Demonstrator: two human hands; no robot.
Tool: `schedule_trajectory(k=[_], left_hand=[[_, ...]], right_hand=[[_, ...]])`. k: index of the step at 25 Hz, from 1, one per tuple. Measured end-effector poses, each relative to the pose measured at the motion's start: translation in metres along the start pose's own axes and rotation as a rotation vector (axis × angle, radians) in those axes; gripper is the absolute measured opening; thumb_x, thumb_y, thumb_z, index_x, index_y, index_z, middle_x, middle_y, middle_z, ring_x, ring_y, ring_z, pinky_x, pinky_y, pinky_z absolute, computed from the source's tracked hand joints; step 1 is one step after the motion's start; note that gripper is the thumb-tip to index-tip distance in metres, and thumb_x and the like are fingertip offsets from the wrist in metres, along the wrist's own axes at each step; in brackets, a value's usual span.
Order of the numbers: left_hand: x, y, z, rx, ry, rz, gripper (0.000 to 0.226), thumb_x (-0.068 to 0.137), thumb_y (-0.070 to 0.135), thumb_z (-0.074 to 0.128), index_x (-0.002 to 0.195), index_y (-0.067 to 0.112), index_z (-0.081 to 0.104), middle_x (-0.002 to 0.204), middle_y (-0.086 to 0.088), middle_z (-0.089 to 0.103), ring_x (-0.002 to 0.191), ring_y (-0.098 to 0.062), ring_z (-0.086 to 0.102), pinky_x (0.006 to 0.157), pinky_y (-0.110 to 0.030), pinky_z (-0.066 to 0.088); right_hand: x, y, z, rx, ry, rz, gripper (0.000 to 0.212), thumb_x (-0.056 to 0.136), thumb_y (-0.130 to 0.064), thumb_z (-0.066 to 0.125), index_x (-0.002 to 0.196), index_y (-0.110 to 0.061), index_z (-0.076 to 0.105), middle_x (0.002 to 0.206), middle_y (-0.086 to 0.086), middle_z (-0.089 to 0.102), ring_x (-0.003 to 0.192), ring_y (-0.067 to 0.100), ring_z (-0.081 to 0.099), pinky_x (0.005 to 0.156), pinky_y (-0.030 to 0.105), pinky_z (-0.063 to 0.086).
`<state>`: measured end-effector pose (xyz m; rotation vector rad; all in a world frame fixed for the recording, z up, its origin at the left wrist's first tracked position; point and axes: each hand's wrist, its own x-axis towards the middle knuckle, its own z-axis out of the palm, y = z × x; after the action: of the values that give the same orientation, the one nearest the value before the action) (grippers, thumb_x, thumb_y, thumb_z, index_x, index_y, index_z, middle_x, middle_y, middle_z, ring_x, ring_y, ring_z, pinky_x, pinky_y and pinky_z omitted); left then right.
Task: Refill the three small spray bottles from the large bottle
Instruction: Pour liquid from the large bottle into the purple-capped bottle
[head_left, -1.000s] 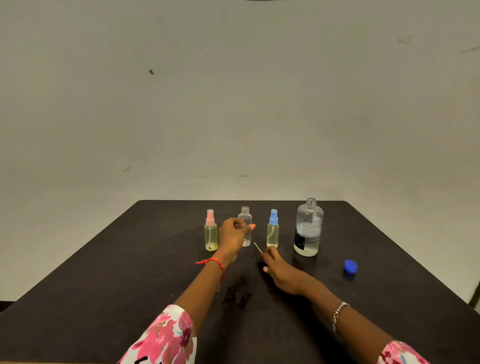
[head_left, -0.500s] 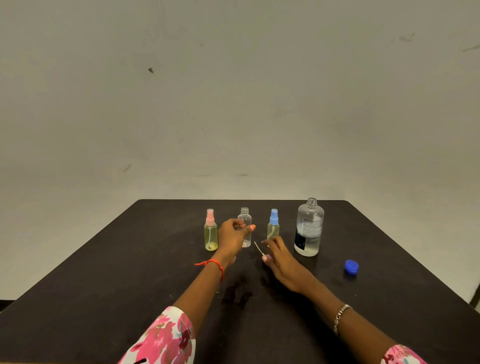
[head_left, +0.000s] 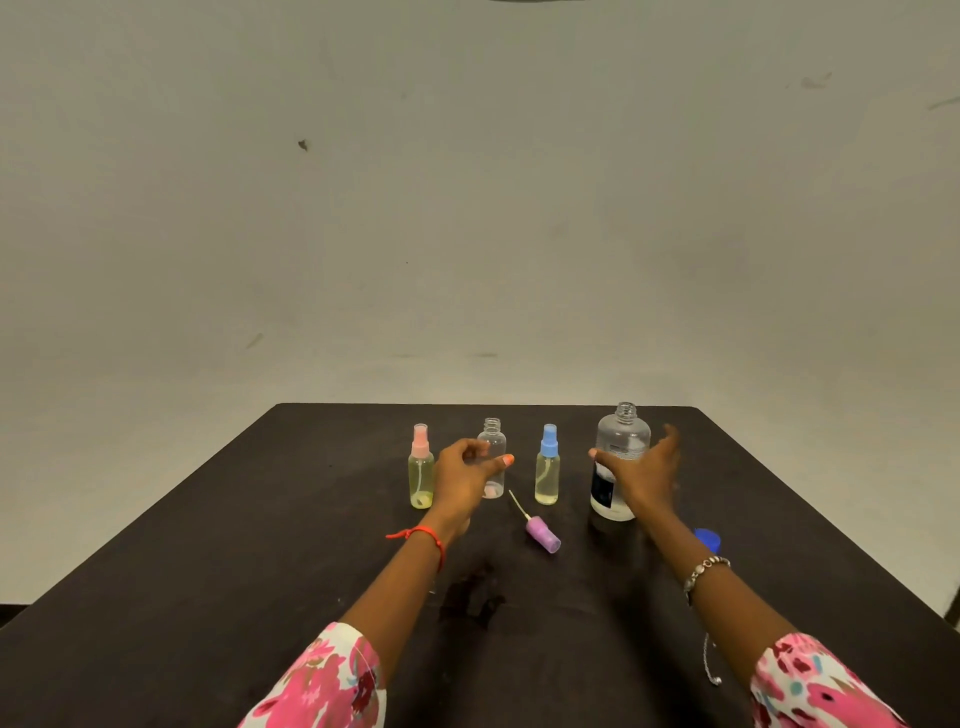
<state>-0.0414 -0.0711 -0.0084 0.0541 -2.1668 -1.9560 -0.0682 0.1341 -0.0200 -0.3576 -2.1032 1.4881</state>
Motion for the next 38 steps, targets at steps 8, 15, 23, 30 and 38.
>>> schedule_trajectory(k=[8,15,23,30,38], left_hand=[[-0.001,0.023,-0.009,-0.050,0.031,0.056,0.044,0.073,0.012,0.075,0.112,0.008,0.056,0.092,0.000,0.060,0.093,-0.014,0.056,0.064,-0.013,0.043],[-0.001,0.051,-0.010,-0.051,0.003,0.099,0.046,0.073,0.011,0.075,0.115,0.004,0.059,0.097,-0.001,0.061,0.096,-0.014,0.056,0.082,-0.024,0.047],[-0.001,0.068,-0.011,-0.075,0.003,0.121,0.046,0.074,0.010,0.074,0.117,0.002,0.059,0.103,-0.006,0.063,0.099,-0.017,0.057,0.097,-0.037,0.048],[-0.005,0.075,-0.014,-0.061,-0.002,0.135,0.047,0.074,0.011,0.074,0.118,0.002,0.059,0.116,-0.012,0.063,0.097,-0.015,0.055,0.091,-0.032,0.048],[-0.010,0.079,-0.018,-0.033,0.004,0.129,0.049,0.075,0.012,0.073,0.120,0.003,0.058,0.123,-0.014,0.061,0.108,-0.022,0.056,0.095,-0.036,0.047]], right_hand=[[0.011,-0.013,-0.003,0.013,-0.055,-0.051,0.068,0.061,-0.015,0.083,0.120,-0.012,0.049,0.124,0.013,0.057,0.117,0.034,0.051,0.101,0.055,0.038],[0.020,-0.079,-0.013,-0.211,0.005,-0.335,0.075,0.058,-0.019,0.080,0.126,-0.019,0.046,0.120,0.011,0.059,0.110,0.033,0.053,0.094,0.046,0.039],[0.012,-0.119,-0.013,-0.341,-0.065,-0.668,0.075,0.059,-0.020,0.079,0.126,-0.021,0.049,0.118,0.009,0.059,0.110,0.029,0.053,0.094,0.041,0.031],[0.006,-0.126,-0.005,-0.421,-0.109,-0.792,0.072,0.056,-0.030,0.070,0.125,-0.021,0.050,0.116,0.007,0.060,0.108,0.027,0.052,0.091,0.039,0.026],[0.006,-0.127,0.001,-0.460,-0.147,-0.884,0.073,0.053,-0.031,0.065,0.124,-0.022,0.051,0.117,0.006,0.059,0.109,0.026,0.050,0.093,0.039,0.022]])
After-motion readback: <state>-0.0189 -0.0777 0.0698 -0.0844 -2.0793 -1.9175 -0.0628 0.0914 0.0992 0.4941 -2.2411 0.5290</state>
